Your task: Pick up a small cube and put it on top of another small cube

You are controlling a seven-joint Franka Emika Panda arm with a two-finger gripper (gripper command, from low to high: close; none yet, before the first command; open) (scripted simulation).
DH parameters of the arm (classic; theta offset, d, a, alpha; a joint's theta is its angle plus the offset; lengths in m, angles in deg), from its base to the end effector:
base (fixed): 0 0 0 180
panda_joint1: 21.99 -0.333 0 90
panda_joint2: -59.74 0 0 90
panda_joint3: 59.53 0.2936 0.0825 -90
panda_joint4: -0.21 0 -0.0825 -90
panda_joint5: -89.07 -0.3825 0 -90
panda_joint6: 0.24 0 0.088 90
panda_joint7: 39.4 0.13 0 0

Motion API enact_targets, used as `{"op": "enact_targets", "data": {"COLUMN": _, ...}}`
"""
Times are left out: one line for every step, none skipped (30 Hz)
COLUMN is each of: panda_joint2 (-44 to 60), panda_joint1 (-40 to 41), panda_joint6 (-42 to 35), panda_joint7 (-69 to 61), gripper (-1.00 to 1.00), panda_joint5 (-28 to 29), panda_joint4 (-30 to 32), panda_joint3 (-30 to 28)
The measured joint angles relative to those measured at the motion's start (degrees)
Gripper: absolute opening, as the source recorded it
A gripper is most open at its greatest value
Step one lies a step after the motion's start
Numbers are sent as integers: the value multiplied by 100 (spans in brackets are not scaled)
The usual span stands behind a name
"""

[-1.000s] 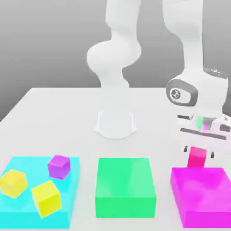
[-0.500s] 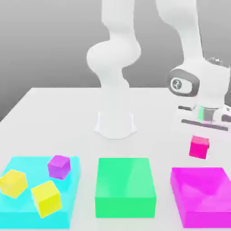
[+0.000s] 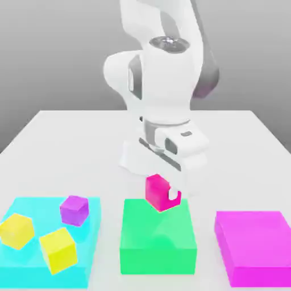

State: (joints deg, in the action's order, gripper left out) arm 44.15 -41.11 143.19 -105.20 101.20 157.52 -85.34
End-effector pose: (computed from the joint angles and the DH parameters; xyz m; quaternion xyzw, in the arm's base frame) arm 0.3910 -0.0319 0.2518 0.8210 0.5709 0.0028 0.0079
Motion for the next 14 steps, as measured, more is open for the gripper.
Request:
{"op": "enact_targets", "data": {"panda_joint2": -87, "panda_joint1": 211, "panda_joint6": -110, "panda_joint7": -29, "gripper": -100, "panda_joint5": 86, "panda_joint4": -28, "panda_joint3": -153}}
{"op": "enact_targets", "data": {"panda_joint2": -173, "panda_joint1": 422, "panda_joint6": -218, "panda_joint7": -58, "gripper": -100, "panda_joint5": 172, "panda_joint4": -56, "panda_joint3": -305}}
{"op": "enact_targets", "data": {"panda_joint2": -258, "panda_joint1": 637, "panda_joint6": -327, "panda_joint7": -87, "gripper": -100, "panda_joint5": 258, "panda_joint4": -84, "panda_joint3": -457}}
{"op": "enact_targets", "data": {"panda_joint2": -335, "panda_joint1": 846, "panda_joint6": -428, "panda_joint7": -118, "gripper": -100, "panda_joint5": 340, "panda_joint4": -111, "panda_joint3": -606}}
{"op": "enact_targets", "data": {"panda_joint2": -356, "panda_joint1": 995, "panda_joint6": -464, "panda_joint7": -160, "gripper": -100, "panda_joint5": 381, "panda_joint4": -124, "panda_joint3": -738}}
{"op": "enact_targets", "data": {"panda_joint2": -278, "panda_joint1": 1031, "panda_joint6": -383, "panda_joint7": -219, "gripper": -100, "panda_joint5": 352, "panda_joint4": -113, "panda_joint3": -840}}
{"op": "enact_targets", "data": {"panda_joint2": -146, "panda_joint1": 1026, "panda_joint6": -239, "panda_joint7": -287, "gripper": -100, "panda_joint5": 282, "panda_joint4": -90, "panda_joint3": -913}}
{"op": "enact_targets", "data": {"panda_joint2": 9, "panda_joint1": 988, "panda_joint6": -66, "panda_joint7": -363, "gripper": -100, "panda_joint5": 197, "panda_joint4": -60, "panda_joint3": -985}}
{"op": "enact_targets", "data": {"panda_joint2": 178, "panda_joint1": 945, "panda_joint6": 124, "panda_joint7": -441, "gripper": -100, "panda_joint5": 102, "panda_joint4": -27, "panda_joint3": -1046}}
{"op": "enact_targets", "data": {"panda_joint2": 355, "panda_joint1": 904, "panda_joint6": 324, "panda_joint7": -519, "gripper": -100, "panda_joint5": 4, "panda_joint4": 7, "panda_joint3": -1098}}
{"op": "enact_targets", "data": {"panda_joint2": 534, "panda_joint1": 866, "panda_joint6": 530, "panda_joint7": -596, "gripper": -100, "panda_joint5": -92, "panda_joint4": 43, "panda_joint3": -1144}}
{"op": "enact_targets", "data": {"panda_joint2": 682, "panda_joint1": 840, "panda_joint6": 699, "panda_joint7": -657, "gripper": 100, "panda_joint5": -169, "panda_joint4": 73, "panda_joint3": -1178}}
{"op": "enact_targets", "data": {"panda_joint2": 682, "panda_joint1": 840, "panda_joint6": 699, "panda_joint7": -657, "gripper": 100, "panda_joint5": -168, "panda_joint4": 73, "panda_joint3": -1178}}
{"op": "enact_targets", "data": {"panda_joint2": 682, "panda_joint1": 840, "panda_joint6": 699, "panda_joint7": -657, "gripper": 100, "panda_joint5": -168, "panda_joint4": 73, "panda_joint3": -1178}}
